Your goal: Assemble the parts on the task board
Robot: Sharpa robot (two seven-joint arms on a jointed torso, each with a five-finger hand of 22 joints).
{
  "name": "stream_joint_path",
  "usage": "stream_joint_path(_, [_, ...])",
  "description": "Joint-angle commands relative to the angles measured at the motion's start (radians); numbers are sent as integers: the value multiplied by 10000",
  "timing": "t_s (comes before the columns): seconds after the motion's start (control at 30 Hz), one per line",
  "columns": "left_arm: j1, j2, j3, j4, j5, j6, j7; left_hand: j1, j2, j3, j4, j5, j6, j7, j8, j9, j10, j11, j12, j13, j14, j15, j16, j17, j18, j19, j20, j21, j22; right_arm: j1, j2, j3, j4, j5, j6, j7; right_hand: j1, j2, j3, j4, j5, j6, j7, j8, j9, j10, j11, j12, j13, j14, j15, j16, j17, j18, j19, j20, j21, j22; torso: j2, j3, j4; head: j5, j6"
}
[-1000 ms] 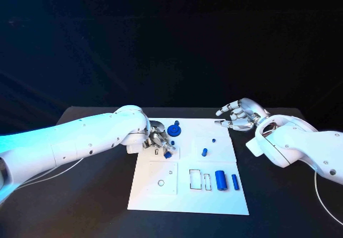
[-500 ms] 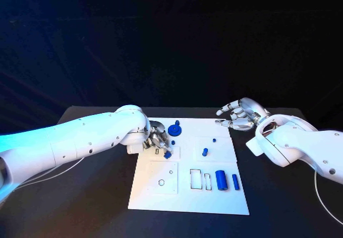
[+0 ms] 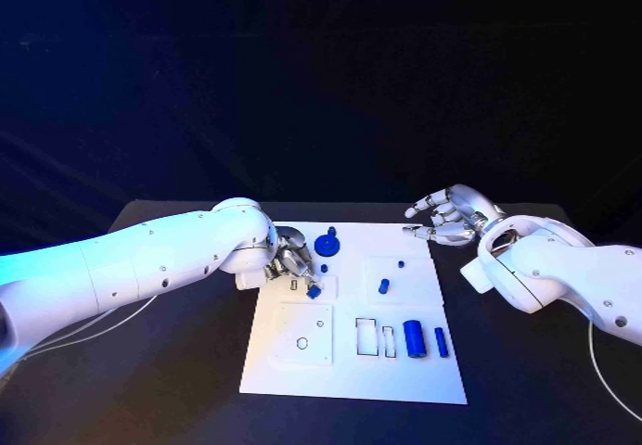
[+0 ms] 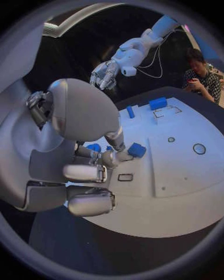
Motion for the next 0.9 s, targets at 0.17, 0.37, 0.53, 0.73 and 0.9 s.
stream_joint_path(0.17, [-3,-66,14,80,631,-676,225,-672,-288,-437,357,2,75,71,49,90,16,31,-17,-48,1012,1,39,2513,-178,-28,-2,25,1,-13,76,-1,-41,-451,548,278,-28,-26,152,-26,64,-89,31,41,11,-14,-37,14,807,853,-85,-39,1842,-114,984,-76,-10,2551,0,-1,-2,16,17])
stream_joint_path(0.37, [-16,-371,25,268,934,-1152,485,-934,-418,-835,530,2,62,96,15,139,-110,53,-126,-211,994,21,12,2465,-167,-57,16,0,-47,-45,270,-28,-1,-1575,1381,864,170,-102,625,-236,88,-103,47,103,-57,-10,-36,23,809,862,-81,-24,1882,-130,1018,-78,42,2595,-16,0,-3,37,26])
stream_joint_path(0.53, [-22,-889,34,540,1732,-1908,1137,-559,-296,-980,436,10,-488,325,-449,13,-1579,246,-1453,-1955,725,170,-362,1841,14,-609,115,-460,-966,-56,640,-64,-16,-3074,2139,1385,271,-221,1008,-424,71,4,38,62,-170,1,-37,35,813,878,-82,8,1953,-138,1035,-75,70,2618,-6,2,5,35,43])
stream_joint_path(0.73, [-22,-1685,42,962,3225,-3182,2198,46,-256,-992,290,12,-1199,889,-1664,-887,-2376,731,-2309,-2929,252,595,-989,914,257,-1345,501,-1211,-2254,-148,1395,-141,-297,-4745,2684,1717,245,-373,1279,-557,-45,179,-68,32,-267,19,-117,44,814,885,-148,24,1993,-139,1038,-116,74,2621,6,1,45,4,61])
stream_joint_path(0.9, [-25,-2187,44,1228,4447,-3998,3028,321,-231,-906,187,13,-1321,1021,-1928,-1194,-2614,850,-2611,-3277,32,712,-1226,588,481,-2019,625,-1956,-3461,-299,2117,-203,-737,-5678,2985,1850,177,-488,1406,-626,-133,271,-156,10,-325,-18,-183,-4,771,891,-192,34,2019,-114,984,-163,-11,2554,31,-18,72,-6,53])
